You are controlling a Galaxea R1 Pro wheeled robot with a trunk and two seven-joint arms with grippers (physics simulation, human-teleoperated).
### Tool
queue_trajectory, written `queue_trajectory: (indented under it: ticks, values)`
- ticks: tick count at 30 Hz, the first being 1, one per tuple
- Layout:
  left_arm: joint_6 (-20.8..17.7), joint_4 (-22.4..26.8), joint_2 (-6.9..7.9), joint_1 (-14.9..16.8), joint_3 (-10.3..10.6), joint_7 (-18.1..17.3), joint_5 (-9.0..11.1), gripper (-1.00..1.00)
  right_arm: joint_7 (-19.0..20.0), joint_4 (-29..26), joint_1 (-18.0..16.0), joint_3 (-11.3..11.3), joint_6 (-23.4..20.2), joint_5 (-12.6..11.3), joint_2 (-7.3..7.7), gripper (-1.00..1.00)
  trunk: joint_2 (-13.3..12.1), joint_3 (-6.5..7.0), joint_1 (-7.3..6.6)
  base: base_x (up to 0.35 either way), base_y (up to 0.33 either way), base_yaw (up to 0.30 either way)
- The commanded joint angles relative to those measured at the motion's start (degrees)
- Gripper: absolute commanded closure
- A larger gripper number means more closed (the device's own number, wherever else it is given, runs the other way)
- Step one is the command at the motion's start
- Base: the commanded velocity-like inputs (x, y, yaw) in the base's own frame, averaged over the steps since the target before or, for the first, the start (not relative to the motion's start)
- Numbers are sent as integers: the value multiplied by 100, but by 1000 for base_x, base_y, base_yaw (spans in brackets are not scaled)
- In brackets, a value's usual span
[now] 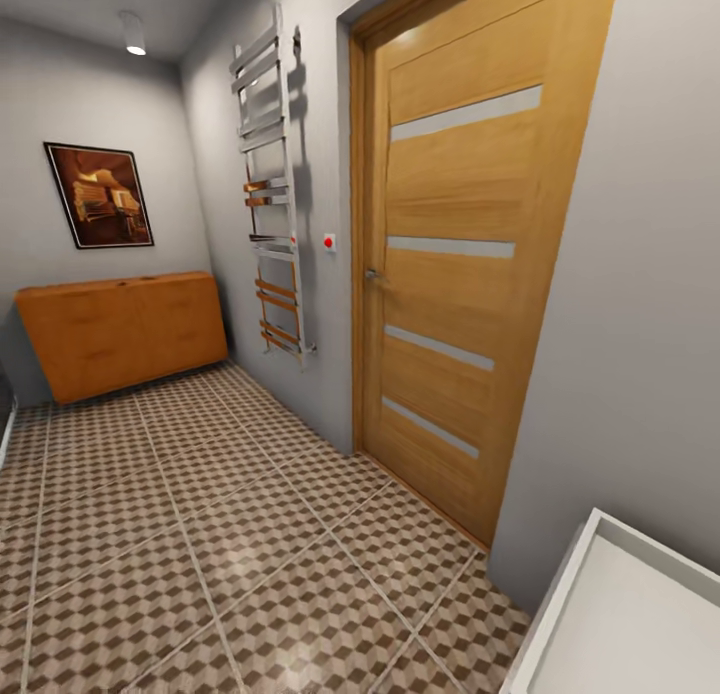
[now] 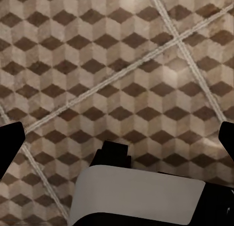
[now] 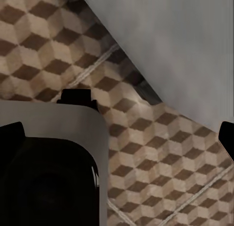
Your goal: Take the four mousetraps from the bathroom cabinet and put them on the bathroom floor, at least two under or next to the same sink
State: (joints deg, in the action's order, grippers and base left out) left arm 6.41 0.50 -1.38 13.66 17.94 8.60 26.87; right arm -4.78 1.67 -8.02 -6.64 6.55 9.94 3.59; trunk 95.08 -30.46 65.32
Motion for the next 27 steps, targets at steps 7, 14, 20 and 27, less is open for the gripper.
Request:
queue_trajectory:
  ticks: [7,14,20,27]
  values:
    - [18,-6,-10,4,48,18,46,-100,-20,18,-7,-48,38,61,1,-100,3,-6,0,0,0,273]
    - [18,-6,-9,2,47,18,47,-100,-18,18,-7,-48,39,61,1,-100,3,-6,0,0,0,273]
    - [20,-6,-11,3,47,18,47,-100,-22,18,-7,-48,39,61,1,-100,3,-6,0,0,0,273]
    - [21,-6,-11,3,47,18,47,-100,-23,18,-7,-48,36,61,1,-100,3,-6,0,0,0,273]
